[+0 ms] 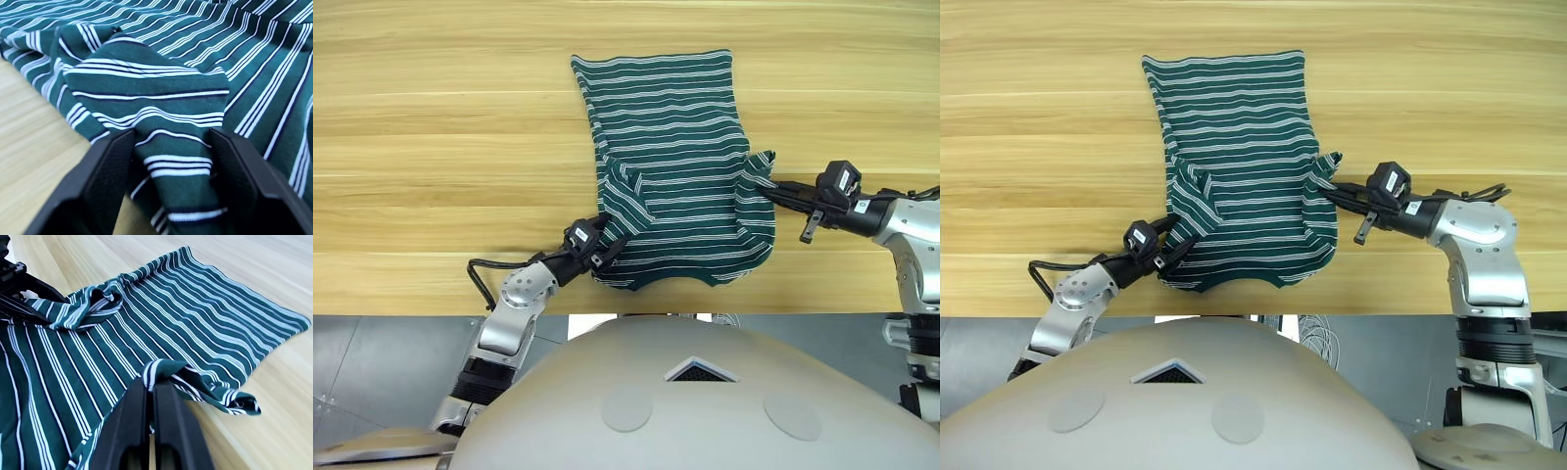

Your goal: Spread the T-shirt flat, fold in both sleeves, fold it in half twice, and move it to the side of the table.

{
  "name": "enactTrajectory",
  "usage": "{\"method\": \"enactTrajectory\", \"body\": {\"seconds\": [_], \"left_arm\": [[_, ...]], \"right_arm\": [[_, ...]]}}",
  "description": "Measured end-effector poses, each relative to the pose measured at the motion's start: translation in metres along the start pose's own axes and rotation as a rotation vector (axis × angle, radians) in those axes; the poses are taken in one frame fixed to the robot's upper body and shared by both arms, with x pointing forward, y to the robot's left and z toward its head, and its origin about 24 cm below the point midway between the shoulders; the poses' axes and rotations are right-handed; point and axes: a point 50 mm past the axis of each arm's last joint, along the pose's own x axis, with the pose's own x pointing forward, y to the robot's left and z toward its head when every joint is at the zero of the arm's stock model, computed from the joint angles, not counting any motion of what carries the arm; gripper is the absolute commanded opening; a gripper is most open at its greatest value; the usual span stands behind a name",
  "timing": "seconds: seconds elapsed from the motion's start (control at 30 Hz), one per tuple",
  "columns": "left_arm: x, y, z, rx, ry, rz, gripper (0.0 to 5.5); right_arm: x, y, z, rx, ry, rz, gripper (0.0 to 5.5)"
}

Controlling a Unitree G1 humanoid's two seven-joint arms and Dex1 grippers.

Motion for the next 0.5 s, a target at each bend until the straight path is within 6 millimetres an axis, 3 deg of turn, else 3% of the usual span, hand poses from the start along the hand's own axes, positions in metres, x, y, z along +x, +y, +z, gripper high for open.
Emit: {"method": "enactTrajectory", "body": {"seconds": [0.2,0.37,0.5], "left_arm": [[0.001,-0.001,0.0,0.0,-0.001,0.001,2.71],[0.001,-0.002,0.0,0.0,-0.001,-0.002,2.71],[0.001,-0.002,0.0,0.0,-0.001,0.001,2.71]], "right_arm": [[0.017,0.016,0.012,-0.068,-0.006,0.093,0.0],[0.038,0.034,-0.001,-0.156,0.114,0.153,0.0],[0.045,0.036,-0.013,-0.225,0.206,0.153,0.0]]}}
